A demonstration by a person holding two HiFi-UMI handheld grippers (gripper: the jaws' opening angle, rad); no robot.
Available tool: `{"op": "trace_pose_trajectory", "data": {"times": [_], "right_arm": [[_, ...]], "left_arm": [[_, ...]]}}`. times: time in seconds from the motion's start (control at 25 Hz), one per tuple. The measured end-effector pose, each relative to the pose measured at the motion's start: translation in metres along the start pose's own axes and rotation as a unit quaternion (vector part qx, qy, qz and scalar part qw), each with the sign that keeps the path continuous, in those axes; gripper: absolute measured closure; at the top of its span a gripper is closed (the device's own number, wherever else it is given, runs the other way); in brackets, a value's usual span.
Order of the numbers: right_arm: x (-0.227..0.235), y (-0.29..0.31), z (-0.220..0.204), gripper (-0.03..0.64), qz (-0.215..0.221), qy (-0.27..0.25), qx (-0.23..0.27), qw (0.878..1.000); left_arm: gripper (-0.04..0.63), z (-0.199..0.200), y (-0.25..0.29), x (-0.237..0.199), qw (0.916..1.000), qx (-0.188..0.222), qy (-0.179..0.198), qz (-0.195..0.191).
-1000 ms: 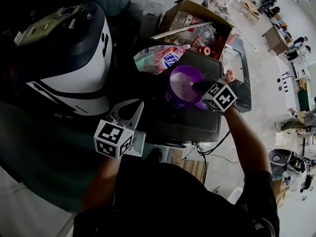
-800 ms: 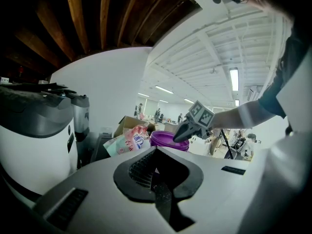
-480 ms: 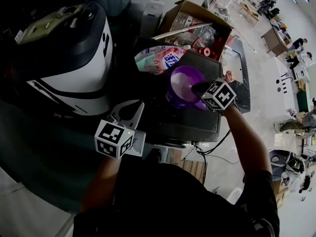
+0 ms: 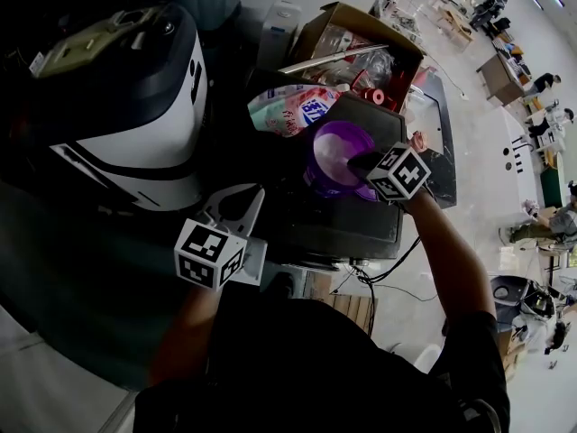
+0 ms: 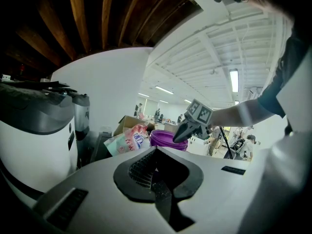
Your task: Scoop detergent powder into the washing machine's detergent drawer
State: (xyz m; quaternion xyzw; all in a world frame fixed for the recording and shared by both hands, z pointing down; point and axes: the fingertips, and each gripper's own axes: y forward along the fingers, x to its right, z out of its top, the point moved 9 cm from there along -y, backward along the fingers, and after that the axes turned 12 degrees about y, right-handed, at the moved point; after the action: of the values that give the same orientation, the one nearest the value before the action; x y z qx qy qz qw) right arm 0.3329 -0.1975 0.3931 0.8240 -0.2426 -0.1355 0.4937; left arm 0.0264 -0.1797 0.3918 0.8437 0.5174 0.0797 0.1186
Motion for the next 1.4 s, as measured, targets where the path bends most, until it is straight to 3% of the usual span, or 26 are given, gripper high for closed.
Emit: {"op": "trace_pose_trajectory", "data": {"times": [0.52, 0.92, 1.16, 1.4], "right_arm": [[-0.010, 0.000, 0.001, 0.597, 0.031, 0.023, -0.018, 0.999], [-0.014, -0.002, 0.003, 0.597, 0.074, 0.084, -0.006, 0.994], [-0.019, -0.002, 0.007, 0.597, 0.072, 0.098, -0.010, 0.993], [-0.019, -0.007, 0.008, 0.597, 0.084, 0.147, 0.027, 0.985]], "left_arm": [[0.588, -0.001, -0.004, 0.000, 1.0000, 0.008, -0.004, -0.003], [0.588, -0.003, -0.008, -0.003, 0.9999, 0.012, -0.005, -0.009], [0.588, -0.003, -0.013, -0.008, 0.9998, 0.012, -0.004, -0.015], [0.588, -0.004, -0.020, -0.014, 0.9997, 0.012, -0.002, -0.021]]}}
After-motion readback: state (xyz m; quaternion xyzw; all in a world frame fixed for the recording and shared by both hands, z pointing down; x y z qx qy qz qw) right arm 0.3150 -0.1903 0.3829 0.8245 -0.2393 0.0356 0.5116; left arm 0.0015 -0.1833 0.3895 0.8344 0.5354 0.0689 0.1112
